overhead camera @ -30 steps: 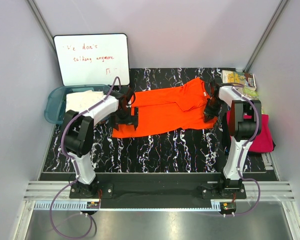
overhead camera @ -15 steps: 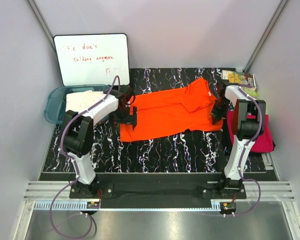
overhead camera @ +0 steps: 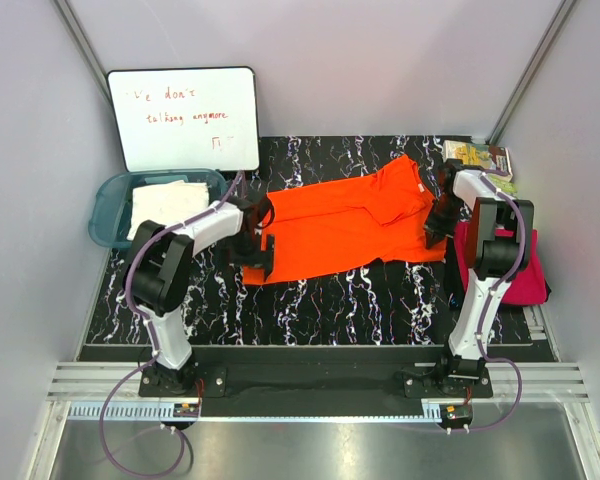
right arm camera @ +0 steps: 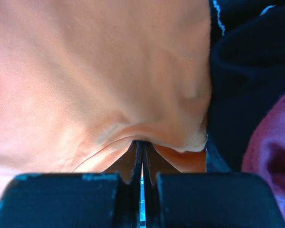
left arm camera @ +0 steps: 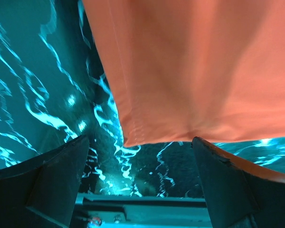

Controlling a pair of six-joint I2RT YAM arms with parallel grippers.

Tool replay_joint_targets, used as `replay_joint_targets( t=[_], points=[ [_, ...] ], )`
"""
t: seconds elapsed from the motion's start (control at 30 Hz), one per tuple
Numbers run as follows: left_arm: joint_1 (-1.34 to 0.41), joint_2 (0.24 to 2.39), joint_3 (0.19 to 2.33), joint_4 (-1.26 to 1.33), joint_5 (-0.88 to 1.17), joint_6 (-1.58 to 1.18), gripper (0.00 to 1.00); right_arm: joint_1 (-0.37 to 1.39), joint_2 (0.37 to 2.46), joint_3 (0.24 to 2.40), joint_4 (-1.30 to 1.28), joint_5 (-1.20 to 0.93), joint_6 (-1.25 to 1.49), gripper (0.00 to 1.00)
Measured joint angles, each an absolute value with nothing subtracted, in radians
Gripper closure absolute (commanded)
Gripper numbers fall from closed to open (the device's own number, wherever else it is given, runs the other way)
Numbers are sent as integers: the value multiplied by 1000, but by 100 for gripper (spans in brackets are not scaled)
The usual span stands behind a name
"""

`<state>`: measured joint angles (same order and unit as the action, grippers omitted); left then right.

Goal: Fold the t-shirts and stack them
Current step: Grap the side of the flattened tshirt closest away from the robot with both arms

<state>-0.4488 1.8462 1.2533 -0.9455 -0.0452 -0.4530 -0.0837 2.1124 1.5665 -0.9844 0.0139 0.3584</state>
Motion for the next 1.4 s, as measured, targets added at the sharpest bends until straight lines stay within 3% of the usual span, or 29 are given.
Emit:
replay_joint_targets(
  t=[0.2, 0.3, 0.43, 0.53, 0.57, 0.83, 0.9, 1.0, 1.4],
  points=[
    [-461, 1840, 1173, -925, -23, -480, 6, -85, 2081, 1567, -984, -44, 354, 100],
    [-462, 1839, 1172, -915, -16, -486, 7, -85, 2019, 1567, -979, -73, 353, 92],
    [-467, 1840, 1172, -895, -10, -493, 17, -85, 1913, 1565, -967, -93, 354, 71],
    [-472, 1849, 1185, -889, -7, -503, 74, -85, 1842, 1538, -958, -100, 355, 66],
    [-473, 1854, 1192, -888, -6, -503, 100, -85, 1826, 1525, -957, -100, 355, 66],
    [-477, 1886, 1238, -917, -19, -491, 100, -85, 1750, 1372, -966, -99, 376, 59],
    [-479, 1884, 1250, -909, -19, -492, 100, -85, 1733, 1333, -969, -101, 393, 49],
    [-481, 1871, 1295, -907, -24, -492, 100, -86, 1694, 1275, -975, -118, 417, 43],
    [-482, 1881, 1510, -894, -51, -494, 100, -86, 1645, 1150, -988, -156, 445, 45]
  ],
)
